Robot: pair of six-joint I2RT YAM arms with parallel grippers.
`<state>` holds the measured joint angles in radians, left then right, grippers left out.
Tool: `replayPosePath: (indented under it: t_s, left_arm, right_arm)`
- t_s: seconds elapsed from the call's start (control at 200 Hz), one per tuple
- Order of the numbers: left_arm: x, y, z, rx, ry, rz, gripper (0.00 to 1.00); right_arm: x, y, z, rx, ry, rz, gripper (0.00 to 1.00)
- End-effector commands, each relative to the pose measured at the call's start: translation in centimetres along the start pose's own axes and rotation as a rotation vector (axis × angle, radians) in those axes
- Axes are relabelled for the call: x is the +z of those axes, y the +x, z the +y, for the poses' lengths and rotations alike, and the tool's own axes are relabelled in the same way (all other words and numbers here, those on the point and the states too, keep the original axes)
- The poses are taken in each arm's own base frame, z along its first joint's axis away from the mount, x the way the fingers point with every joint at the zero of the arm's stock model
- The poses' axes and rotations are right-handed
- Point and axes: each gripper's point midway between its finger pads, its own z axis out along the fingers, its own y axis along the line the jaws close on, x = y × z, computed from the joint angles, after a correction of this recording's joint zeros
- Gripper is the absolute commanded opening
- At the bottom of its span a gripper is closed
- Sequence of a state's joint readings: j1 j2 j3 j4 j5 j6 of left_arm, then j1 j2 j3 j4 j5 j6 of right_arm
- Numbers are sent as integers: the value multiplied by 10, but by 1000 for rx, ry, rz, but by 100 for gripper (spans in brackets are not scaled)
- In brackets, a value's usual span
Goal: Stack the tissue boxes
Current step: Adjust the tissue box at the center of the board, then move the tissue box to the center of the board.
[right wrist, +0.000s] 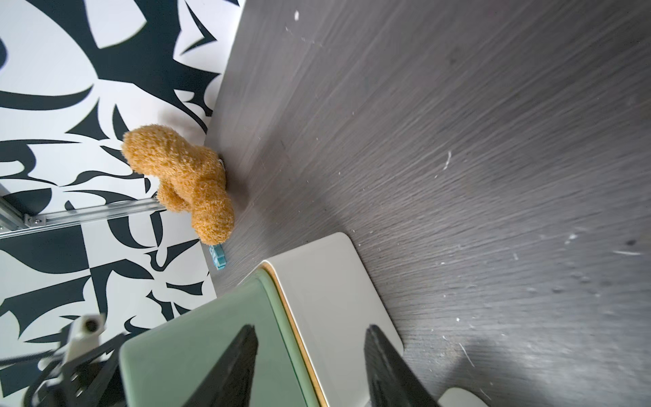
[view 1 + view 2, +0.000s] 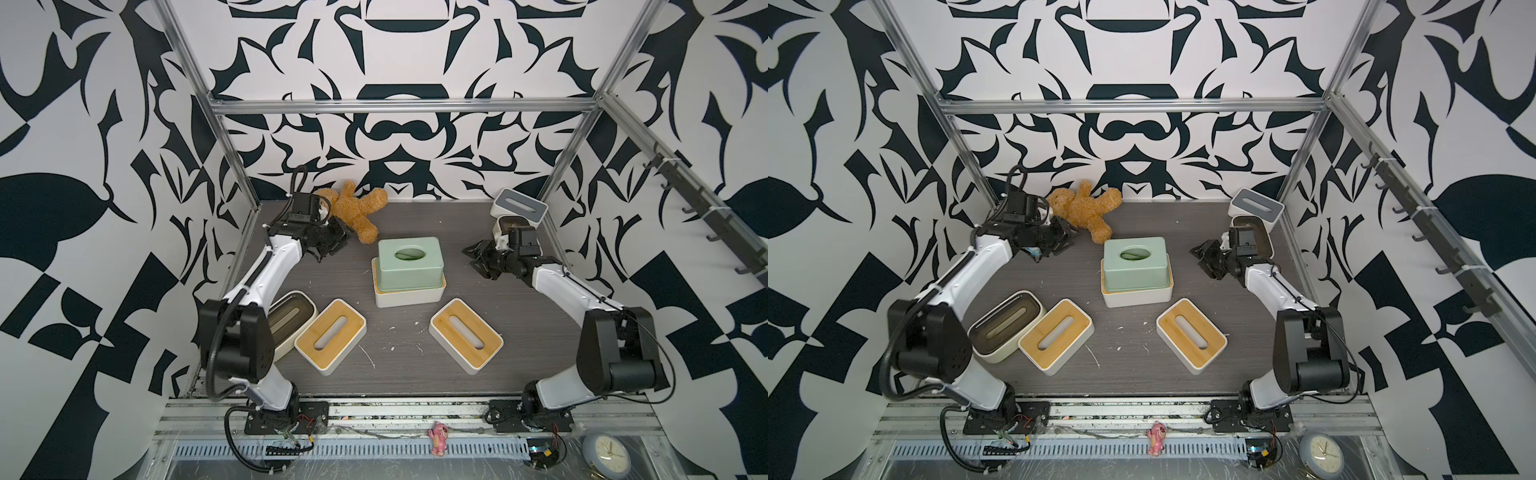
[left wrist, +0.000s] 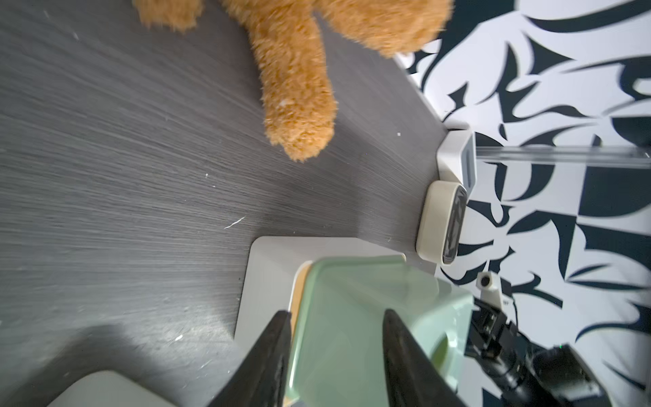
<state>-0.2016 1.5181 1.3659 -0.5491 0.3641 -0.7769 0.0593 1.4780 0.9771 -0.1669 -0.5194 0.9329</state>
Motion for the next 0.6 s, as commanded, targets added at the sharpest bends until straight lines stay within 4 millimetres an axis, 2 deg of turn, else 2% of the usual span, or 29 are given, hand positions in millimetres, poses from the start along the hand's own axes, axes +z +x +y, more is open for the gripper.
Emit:
replayPosePath:
  t_s: [0.0, 0.06, 0.175, 0.19, 0.24, 0.395, 0.51, 0.595]
  left_arm:
    - [-38, 43, 43, 60, -178, 30, 54]
    - [-64, 59, 52, 77, -206, 3, 64]
    - [-99, 93, 83, 58, -298, -10, 84]
    - [-103, 97, 87, 54, -311, -9, 90]
    - [-115, 110, 99, 23, -349, -15, 100]
    - [-133, 141, 136, -89, -449, -29, 99]
    - [-125, 163, 158, -160, -490, 32, 99]
    - [-118, 172, 171, -167, -514, 64, 99]
  right_arm:
    - [-23, 3, 6, -105, 26, -14, 65]
    - [-32, 6, 8, -136, 28, -18, 72]
    - [-47, 13, 15, -185, 17, -25, 86]
    - [-49, 14, 16, -190, 17, -25, 88]
    - [-55, 17, 20, -205, 4, -26, 92]
    - [-75, 24, 31, -252, -31, -47, 99]
    - [-89, 29, 35, -274, -40, -69, 99]
    - [-99, 31, 36, -291, -31, -92, 99]
